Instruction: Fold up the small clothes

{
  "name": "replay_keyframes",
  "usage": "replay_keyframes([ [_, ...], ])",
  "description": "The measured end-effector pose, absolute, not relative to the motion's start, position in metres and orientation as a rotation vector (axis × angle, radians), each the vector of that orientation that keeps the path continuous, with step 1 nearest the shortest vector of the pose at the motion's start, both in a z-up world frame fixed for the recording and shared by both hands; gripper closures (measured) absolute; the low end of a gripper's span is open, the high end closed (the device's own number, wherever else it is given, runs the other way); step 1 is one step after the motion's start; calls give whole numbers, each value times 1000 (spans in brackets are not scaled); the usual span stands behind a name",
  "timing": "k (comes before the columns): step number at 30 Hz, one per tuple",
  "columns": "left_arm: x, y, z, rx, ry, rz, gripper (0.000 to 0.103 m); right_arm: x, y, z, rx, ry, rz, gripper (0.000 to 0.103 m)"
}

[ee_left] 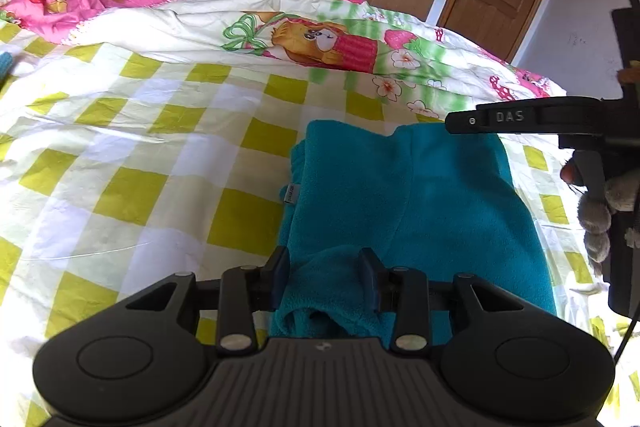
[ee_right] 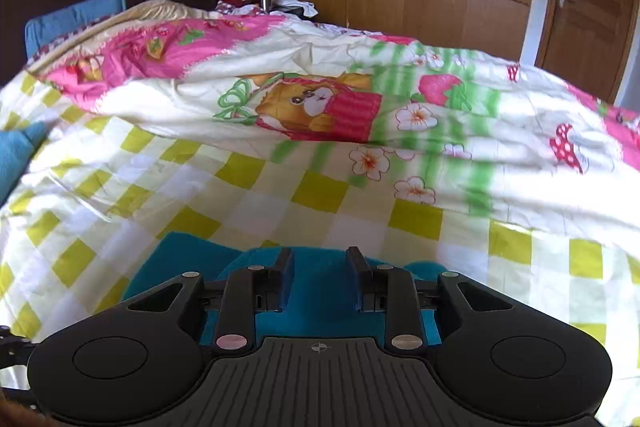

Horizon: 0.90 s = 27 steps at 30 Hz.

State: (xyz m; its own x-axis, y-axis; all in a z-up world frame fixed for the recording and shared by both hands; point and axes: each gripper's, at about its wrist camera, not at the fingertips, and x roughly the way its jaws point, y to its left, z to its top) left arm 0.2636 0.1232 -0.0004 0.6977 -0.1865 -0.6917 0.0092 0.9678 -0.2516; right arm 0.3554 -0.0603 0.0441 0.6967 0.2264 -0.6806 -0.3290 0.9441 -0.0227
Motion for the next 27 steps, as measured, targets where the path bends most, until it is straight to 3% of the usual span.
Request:
replay_keyframes([
  [2,257,120,5,-211,757,-126,52,358,-50,44,-191,742,356,75],
  [4,254,117,7,-161,739,-148,48,363,-45,45,-200,776,408,62],
  [5,255,116,4,-146,744,-148,47,368,-42,45,-209,800,438,49],
  [6,256,115,1,-140,756,-135,47,370,-39,45,-223,803,442,46],
  [10,250,116,10,-170,696,-110,47,371,-24,51,-258,778,496,52],
  [12,257,113,5,-179,716,-93,47,371,-14,38,-278,818,525,65],
  [15,266,111,-22,-204,817,-48,47,377,5,-7,-296,967,501,71],
  [19,247,114,-16,-236,785,-33,50,371,15,-2,-281,932,536,81],
  [27,236,112,-9,-239,769,-7,54,374,31,1,-242,942,605,82],
])
